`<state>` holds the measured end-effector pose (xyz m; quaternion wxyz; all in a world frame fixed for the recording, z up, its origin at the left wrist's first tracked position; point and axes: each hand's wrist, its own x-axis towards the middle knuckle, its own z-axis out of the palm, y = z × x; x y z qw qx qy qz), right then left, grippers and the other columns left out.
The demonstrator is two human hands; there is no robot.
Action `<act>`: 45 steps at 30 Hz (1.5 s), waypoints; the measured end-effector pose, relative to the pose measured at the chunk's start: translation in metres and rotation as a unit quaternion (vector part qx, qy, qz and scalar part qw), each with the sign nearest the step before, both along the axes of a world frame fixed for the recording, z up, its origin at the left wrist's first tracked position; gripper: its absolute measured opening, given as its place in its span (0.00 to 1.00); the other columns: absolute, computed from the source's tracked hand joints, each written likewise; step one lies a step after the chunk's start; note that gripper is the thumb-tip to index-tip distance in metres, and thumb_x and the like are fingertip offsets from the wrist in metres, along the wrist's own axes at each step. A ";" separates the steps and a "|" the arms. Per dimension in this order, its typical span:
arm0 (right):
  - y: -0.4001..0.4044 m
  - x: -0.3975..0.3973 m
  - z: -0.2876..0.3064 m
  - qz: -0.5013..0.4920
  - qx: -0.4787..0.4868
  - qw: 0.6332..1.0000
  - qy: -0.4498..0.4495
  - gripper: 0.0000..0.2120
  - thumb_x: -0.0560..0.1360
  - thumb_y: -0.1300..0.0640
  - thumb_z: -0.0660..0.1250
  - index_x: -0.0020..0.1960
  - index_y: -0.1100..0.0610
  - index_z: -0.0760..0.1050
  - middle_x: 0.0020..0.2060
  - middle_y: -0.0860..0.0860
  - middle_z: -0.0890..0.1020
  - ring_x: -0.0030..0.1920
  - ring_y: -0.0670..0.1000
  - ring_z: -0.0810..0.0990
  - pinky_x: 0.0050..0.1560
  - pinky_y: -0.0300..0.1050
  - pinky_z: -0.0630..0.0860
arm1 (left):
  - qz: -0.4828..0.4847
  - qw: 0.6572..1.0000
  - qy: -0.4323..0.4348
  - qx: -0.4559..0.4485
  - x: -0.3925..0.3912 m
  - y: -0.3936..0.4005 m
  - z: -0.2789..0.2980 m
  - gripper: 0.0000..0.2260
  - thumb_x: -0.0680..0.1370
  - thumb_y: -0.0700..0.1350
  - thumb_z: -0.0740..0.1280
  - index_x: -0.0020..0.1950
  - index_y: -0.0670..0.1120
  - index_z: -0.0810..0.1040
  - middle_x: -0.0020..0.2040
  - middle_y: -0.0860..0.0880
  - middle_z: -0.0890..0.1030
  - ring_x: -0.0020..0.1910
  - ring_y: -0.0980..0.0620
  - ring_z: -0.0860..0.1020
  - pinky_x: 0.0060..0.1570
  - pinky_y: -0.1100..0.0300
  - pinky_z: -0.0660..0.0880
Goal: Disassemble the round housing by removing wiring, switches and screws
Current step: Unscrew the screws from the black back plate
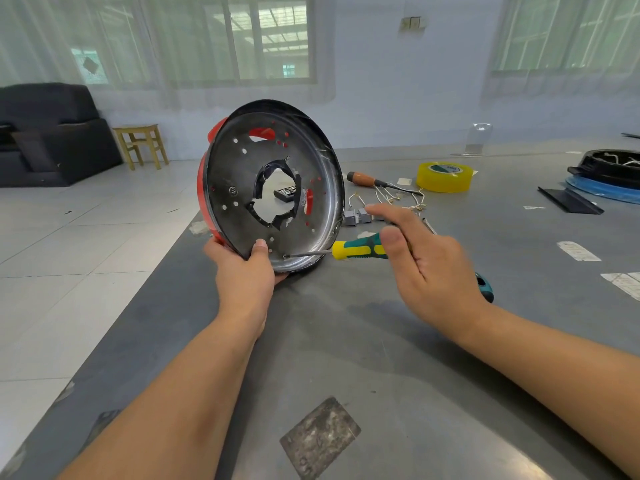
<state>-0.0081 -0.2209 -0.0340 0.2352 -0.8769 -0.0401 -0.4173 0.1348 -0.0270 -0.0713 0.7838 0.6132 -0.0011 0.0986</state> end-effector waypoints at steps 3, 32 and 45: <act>0.001 0.000 -0.001 -0.002 0.009 1.000 0.008 0.20 0.81 0.44 0.54 0.72 0.42 0.65 0.31 0.41 0.73 0.32 0.43 0.75 0.31 0.31 0.63 | -0.002 1.000 0.001 -0.003 0.000 0.000 0.000 0.15 0.83 0.41 0.66 0.65 0.52 0.64 0.56 0.59 0.76 0.54 0.53 0.82 0.48 0.44 0.86; -0.002 0.003 -0.001 -0.025 0.068 0.997 0.034 0.18 0.77 0.42 0.54 0.66 0.37 0.66 0.32 0.45 0.75 0.33 0.46 0.75 0.30 0.43 0.67 | -0.007 1.000 -0.002 -0.021 -0.003 -0.001 0.002 0.14 0.84 0.40 0.66 0.62 0.53 0.64 0.56 0.58 0.75 0.53 0.55 0.81 0.38 0.56 0.84; -0.003 0.002 -0.005 -0.013 0.074 0.996 0.042 0.19 0.77 0.36 0.56 0.66 0.39 0.62 0.34 0.44 0.76 0.33 0.44 0.77 0.32 0.43 0.69 | -0.009 1.000 0.001 -0.020 -0.004 0.000 0.004 0.14 0.84 0.40 0.66 0.63 0.53 0.63 0.57 0.58 0.75 0.53 0.56 0.81 0.39 0.56 0.84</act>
